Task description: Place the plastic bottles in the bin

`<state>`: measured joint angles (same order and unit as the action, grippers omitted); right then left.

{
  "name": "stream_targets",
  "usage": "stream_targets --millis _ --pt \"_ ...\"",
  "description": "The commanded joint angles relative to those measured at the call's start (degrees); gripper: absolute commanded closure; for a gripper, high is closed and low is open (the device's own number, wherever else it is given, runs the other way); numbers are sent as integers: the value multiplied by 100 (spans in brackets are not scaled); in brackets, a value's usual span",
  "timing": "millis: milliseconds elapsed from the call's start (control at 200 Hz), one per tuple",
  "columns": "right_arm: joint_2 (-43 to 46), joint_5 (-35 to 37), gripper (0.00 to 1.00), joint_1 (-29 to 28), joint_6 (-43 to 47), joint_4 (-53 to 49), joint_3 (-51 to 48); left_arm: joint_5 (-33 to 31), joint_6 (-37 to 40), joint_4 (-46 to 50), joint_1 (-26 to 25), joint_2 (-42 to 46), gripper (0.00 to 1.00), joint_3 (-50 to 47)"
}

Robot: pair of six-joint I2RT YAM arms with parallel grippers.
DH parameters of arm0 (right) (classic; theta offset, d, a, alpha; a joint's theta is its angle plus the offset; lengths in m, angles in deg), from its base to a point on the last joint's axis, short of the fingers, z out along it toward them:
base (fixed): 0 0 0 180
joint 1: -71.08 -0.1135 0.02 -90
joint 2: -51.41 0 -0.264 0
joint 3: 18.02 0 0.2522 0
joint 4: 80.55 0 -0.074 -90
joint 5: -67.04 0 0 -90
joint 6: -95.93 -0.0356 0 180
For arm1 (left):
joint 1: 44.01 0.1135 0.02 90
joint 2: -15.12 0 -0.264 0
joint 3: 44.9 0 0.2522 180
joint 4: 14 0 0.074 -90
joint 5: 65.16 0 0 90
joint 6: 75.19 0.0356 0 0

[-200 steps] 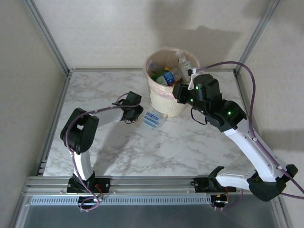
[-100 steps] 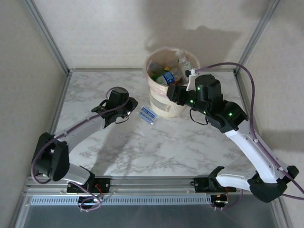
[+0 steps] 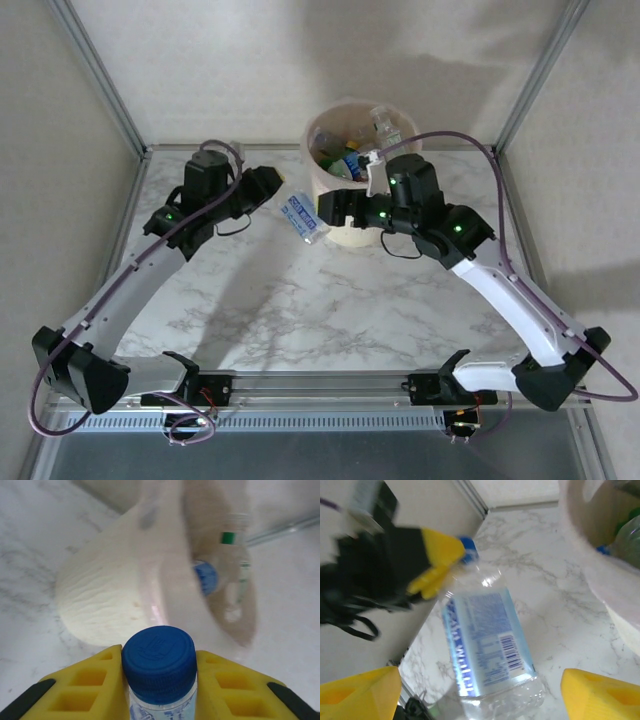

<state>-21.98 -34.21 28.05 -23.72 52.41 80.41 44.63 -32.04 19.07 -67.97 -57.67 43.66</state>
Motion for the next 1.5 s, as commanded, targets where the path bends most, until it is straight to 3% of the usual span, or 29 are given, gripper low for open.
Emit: stream_targets --millis 0,205,451,731,876,1192,1237,1287,1407,1427,1492 --pt "-165 -255 14 -120 131 -100 127 534 674 383 41 -60 76 474" --pt "-106 -535 4 -132 291 48 162 1072 984 223 41 -239 78 623" --pt "-209 -817 6 -25 232 281 7 1921 731 -724 50 -310 81 431" --pt "-258 -559 4 -3 241 139 139 2388 828 -1065 111 -299 84 406" --pt "-296 -721 13 2 149 289 85 2548 540 -1522 120 -323 85 307" --pt "-271 -836 46 3 41 494 60 2585 285 -1857 125 -342 83 229" --pt "-280 -816 48 1 38 484 53 2579 120 -2050 120 -340 78 189" --pt "-261 -805 51 -2 28 498 51 2526 -91 -2306 120 -320 62 136" --pt "-144 -660 55 -4 -6 536 63 2016 -294 -2446 120 -248 15 163" --pt "-122 -627 56 -2 -10 535 76 1906 -285 -2422 120 -229 2 185" --pt "-57 -506 57 3 -31 523 111 1627 -196 -2311 120 -199 0 286"
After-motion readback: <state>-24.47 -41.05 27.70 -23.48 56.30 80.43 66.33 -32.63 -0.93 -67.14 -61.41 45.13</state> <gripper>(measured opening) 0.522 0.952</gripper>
